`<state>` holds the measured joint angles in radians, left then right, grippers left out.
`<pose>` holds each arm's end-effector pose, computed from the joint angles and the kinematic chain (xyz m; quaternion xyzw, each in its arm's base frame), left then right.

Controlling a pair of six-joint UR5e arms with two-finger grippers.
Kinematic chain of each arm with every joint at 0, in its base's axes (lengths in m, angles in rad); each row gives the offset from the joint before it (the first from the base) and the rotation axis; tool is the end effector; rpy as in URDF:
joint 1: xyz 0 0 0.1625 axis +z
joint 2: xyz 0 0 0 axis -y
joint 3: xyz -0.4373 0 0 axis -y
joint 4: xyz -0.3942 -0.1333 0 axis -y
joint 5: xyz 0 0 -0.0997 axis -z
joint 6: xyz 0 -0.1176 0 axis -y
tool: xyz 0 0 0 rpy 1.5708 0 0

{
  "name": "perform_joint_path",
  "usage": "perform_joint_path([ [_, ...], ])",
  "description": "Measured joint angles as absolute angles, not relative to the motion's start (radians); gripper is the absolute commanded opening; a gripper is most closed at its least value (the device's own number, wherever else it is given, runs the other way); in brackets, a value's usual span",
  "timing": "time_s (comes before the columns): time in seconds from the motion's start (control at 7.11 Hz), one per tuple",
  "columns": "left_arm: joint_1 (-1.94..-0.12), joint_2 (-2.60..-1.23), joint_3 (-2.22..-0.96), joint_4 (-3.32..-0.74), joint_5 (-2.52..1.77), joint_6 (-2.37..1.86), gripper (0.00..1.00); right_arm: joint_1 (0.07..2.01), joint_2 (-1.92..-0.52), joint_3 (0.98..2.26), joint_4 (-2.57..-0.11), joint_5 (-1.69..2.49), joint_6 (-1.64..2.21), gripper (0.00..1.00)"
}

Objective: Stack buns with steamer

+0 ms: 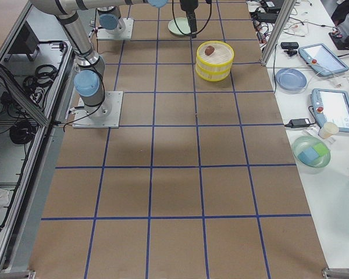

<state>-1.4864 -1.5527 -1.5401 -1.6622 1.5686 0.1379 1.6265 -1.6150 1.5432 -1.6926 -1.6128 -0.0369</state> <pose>-0.0926 -0.4900 0.4972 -0.0267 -0.9994 -0.0210 0.0035 0.1557 -0.4864 0.5315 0.0440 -0.9941 0.0968 0.0200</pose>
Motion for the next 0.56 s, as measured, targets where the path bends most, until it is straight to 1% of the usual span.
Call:
perform_joint_path([
  [0.56,-1.485,-1.550,-1.542,-1.663,1.576,0.140,1.00,1.628,-1.617,1.543,-1.693,-1.624,-0.038,1.00],
])
